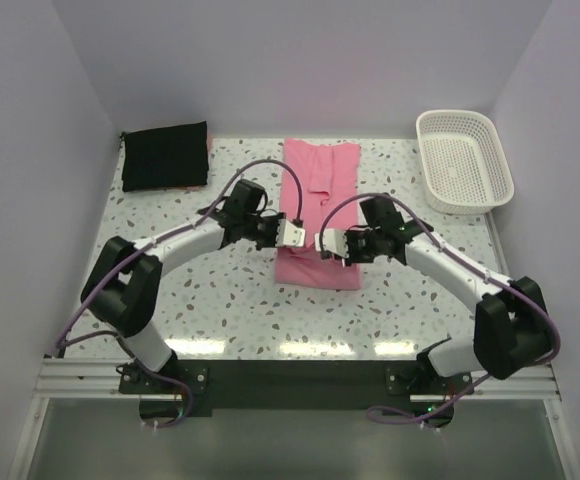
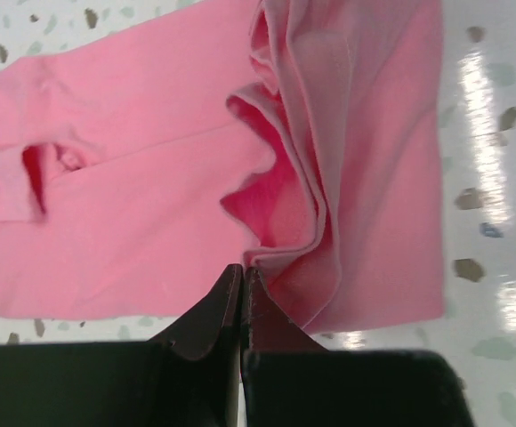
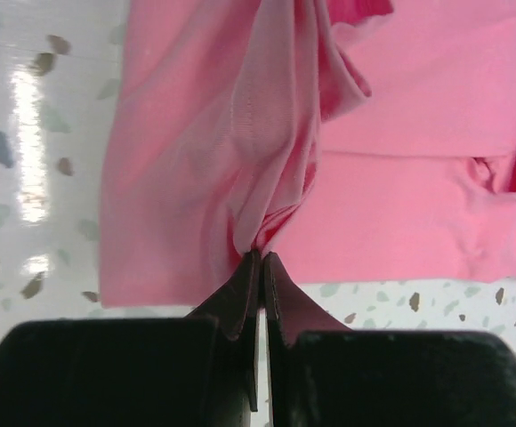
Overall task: Fold and stack the t-shirts
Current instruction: Fold the tshirt
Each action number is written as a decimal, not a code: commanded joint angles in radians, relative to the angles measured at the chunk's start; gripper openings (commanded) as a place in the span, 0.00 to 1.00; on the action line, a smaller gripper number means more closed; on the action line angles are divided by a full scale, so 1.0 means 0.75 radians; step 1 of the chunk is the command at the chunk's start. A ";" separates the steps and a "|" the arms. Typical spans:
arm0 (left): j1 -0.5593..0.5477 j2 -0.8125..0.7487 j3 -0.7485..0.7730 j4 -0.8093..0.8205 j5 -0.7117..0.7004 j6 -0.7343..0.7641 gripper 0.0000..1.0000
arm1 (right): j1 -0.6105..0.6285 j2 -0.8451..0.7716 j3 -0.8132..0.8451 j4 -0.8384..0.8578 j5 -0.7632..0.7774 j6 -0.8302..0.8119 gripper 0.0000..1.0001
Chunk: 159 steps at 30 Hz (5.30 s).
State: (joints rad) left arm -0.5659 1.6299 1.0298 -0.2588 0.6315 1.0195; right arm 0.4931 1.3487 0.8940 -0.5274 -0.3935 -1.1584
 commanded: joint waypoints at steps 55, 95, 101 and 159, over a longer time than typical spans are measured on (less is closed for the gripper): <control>0.217 0.815 0.893 0.100 -0.044 0.040 0.14 | -0.330 0.920 0.841 0.028 -0.064 -0.292 0.00; 0.214 0.692 0.265 0.574 0.667 -1.977 0.52 | -0.344 1.169 0.880 -0.763 -0.770 0.984 0.49; 0.286 0.741 0.192 0.582 0.661 -1.983 0.51 | -0.483 1.278 0.855 -0.753 -0.709 0.976 0.46; 0.090 0.099 0.132 -0.219 -0.077 0.029 0.00 | -0.177 0.349 0.362 -0.004 -0.030 0.119 0.00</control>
State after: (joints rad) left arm -0.5114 1.7893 1.0851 -0.3363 0.5419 1.0485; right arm 0.3595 1.6726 1.1042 -0.4690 -0.3798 -1.1225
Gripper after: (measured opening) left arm 0.026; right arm 0.026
